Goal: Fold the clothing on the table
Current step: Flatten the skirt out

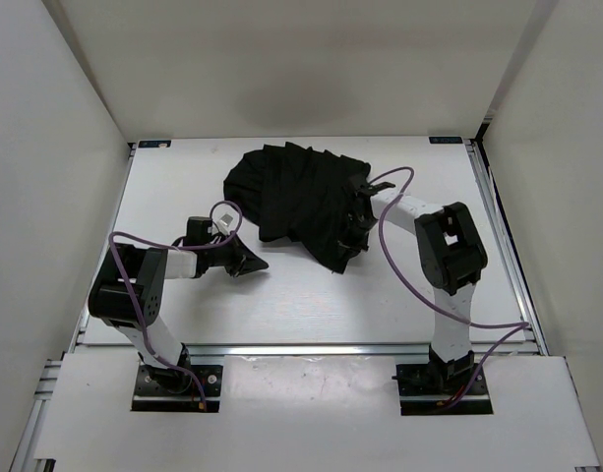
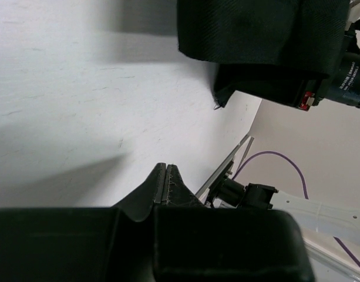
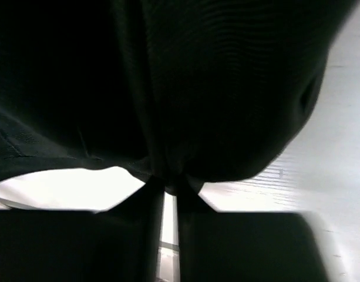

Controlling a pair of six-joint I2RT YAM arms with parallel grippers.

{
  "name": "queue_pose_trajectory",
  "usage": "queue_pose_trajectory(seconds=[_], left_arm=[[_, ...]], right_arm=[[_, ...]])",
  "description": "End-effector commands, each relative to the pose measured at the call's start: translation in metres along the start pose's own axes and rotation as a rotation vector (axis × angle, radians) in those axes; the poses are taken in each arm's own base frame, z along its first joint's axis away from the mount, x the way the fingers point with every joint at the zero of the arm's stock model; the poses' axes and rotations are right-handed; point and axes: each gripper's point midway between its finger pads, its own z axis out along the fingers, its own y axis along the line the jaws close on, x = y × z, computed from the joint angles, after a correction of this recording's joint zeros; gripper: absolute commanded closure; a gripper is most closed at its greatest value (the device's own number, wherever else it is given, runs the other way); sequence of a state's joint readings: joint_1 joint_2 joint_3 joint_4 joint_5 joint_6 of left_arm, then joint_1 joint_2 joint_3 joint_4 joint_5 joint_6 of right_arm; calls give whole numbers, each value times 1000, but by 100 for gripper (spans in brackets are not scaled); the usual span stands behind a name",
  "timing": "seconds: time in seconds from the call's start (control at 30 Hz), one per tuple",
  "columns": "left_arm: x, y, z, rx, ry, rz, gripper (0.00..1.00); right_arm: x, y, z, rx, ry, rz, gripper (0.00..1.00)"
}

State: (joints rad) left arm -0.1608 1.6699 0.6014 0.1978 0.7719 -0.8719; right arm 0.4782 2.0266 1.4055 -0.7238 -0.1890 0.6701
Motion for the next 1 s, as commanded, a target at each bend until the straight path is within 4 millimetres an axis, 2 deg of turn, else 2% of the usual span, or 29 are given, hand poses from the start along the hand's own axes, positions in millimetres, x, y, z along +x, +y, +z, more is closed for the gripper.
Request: queue_pose_trajectory(seconds=[0.0, 0.07, 0.1, 0.13, 0.3, 0.37, 0.43, 0.53, 0.57, 0.63, 0.67, 0.7, 0.73, 0.77, 0.8, 0.83, 0.87, 0.9, 0.93, 0.97], left_arm=[[-1, -5, -10, 26, -17, 29, 100], [-6, -5, -13, 30, -33, 27, 100], [-5, -4, -14, 29, -31, 24, 100], [-7, -5, -15, 30, -38, 26, 100], [-6, -3, -16, 32, -35, 19, 100], [-7, -4, -17, 33, -42, 20, 100], [-3, -4, -17, 39, -31, 24, 100], [0, -2, -19, 36, -42, 19, 100], [0, -2, -21, 37, -48, 18, 100], [3, 1, -22, 35, -50, 13, 100], [3, 1, -24, 36, -58, 15, 100], [4, 4, -23, 26, -51, 5, 100], [5, 6, -24, 25, -50, 3, 100], [5, 7, -25, 20, -54, -1, 100], [4, 8, -25, 17, -55, 2, 100], [4, 11, -26, 8, -59, -6, 100], [2, 10, -28, 7, -68, -6, 100], [2, 10, -30, 7, -73, 4, 100], [2, 10, -31, 2, -75, -3, 100], [2, 9, -32, 7, -76, 6, 100]], right_arm=[[-8, 11, 3, -5, -13, -33, 100], [-14, 15, -13, 8, -52, -59, 100], [-22, 30, -31, -19, -105, -102, 100], [-25, 27, -39, 6, -123, -100, 100], [-45, 65, -128, -97, -302, -180, 100], [-48, 73, -154, -125, -365, -198, 100], [-49, 72, -182, -136, -441, -196, 100], [-61, 63, -208, -110, -561, -176, 100], [-66, 61, -207, -110, -559, -164, 100], [-73, 77, -207, -167, -525, -173, 100], [-75, 84, -188, -157, -481, -186, 100], [-80, 99, -194, -183, -492, -211, 99], [-86, 117, -185, -188, -480, -254, 100], [-89, 128, -153, -170, -423, -275, 100], [-93, 149, -170, -219, -446, -312, 100], [-96, 170, -155, -244, -404, -336, 100], [-108, 192, -152, -292, -430, -365, 100], [-102, 203, -148, -351, -377, -376, 100], [-99, 227, -139, -476, -331, -428, 100], [-92, 234, -141, -534, -297, -435, 100]])
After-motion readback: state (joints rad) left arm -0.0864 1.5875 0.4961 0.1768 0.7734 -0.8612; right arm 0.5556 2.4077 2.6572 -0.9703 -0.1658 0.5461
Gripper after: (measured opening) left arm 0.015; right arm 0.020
